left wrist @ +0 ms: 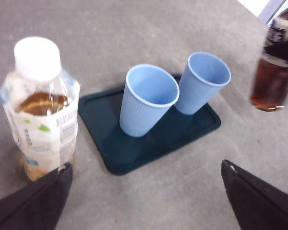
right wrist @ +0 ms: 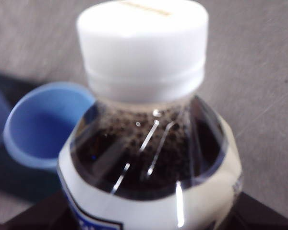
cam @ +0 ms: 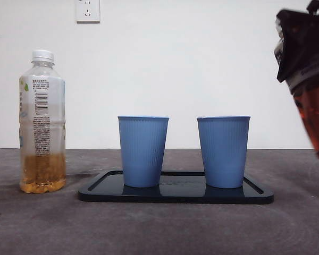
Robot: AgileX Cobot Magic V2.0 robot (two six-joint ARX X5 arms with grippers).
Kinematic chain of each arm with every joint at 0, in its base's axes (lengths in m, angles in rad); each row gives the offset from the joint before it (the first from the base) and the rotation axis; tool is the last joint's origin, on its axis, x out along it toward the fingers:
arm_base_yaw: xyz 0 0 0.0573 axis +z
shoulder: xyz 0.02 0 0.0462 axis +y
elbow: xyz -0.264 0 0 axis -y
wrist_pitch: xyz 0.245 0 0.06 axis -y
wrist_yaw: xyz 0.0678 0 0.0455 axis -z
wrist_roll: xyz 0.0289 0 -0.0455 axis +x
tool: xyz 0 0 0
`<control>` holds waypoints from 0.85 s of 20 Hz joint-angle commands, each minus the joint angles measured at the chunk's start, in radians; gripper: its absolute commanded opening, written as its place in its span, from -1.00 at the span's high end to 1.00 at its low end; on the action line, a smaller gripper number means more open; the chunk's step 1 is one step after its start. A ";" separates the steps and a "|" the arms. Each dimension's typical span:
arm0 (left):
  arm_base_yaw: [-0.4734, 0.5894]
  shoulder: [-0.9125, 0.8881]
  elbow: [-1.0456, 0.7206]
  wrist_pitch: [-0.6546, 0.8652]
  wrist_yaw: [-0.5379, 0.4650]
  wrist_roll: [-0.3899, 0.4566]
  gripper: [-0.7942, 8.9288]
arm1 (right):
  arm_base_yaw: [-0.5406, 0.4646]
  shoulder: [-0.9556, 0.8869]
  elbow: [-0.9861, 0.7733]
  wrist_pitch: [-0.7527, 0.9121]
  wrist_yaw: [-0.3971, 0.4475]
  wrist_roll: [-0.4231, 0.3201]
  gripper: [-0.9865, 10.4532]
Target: Pour the drink into the cup
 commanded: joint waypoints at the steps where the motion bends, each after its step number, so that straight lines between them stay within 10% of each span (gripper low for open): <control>1: -0.005 0.005 0.022 0.008 0.002 0.016 -0.18 | 0.051 0.015 0.116 -0.112 0.056 -0.098 0.47; 17: -0.005 0.006 0.022 0.010 0.003 0.023 -0.18 | 0.345 0.459 0.420 -0.470 0.703 -0.416 0.47</control>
